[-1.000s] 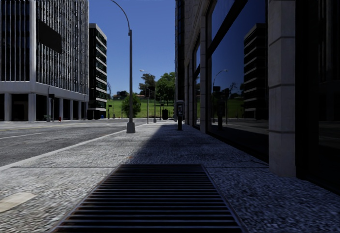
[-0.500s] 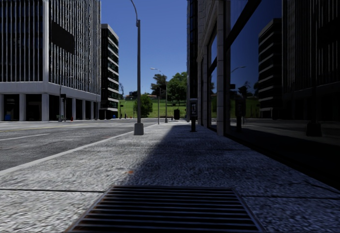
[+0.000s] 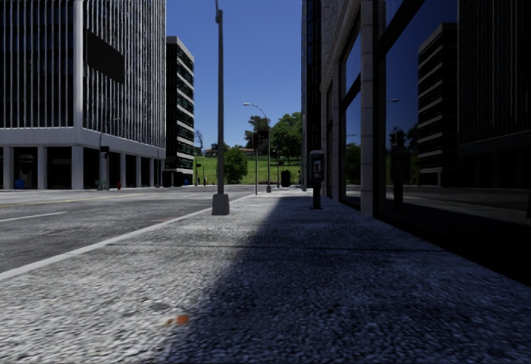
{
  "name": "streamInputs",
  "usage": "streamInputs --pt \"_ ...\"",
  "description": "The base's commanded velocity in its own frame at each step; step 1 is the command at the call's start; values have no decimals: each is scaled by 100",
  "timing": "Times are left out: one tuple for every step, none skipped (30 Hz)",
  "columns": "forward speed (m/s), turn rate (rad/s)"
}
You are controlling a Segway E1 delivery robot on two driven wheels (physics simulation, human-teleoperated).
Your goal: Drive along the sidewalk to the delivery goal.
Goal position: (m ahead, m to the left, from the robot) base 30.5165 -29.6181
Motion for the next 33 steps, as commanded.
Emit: streamInputs --pt "200 0" --pt "200 0" --pt "200 0" --pt "200 0" --pt "200 0" --pt "200 0" --pt "200 0" --pt "200 0" --pt "200 0" --pt "200 0" --pt "200 0" --pt "200 0" --pt "200 0" --pt "200 0" --pt "200 0" --pt "200 0" --pt "200 -2" --pt "200 -12" --pt "200 -12" --pt "200 -22" --pt "200 -27" --pt "200 -28" --pt "200 -28" --pt "200 -28" --pt "200 -22" --pt "200 -22" --pt "200 0" --pt "200 0" --pt "200 0" --pt "200 0" --pt "200 0" --pt "200 0" --pt "200 0"
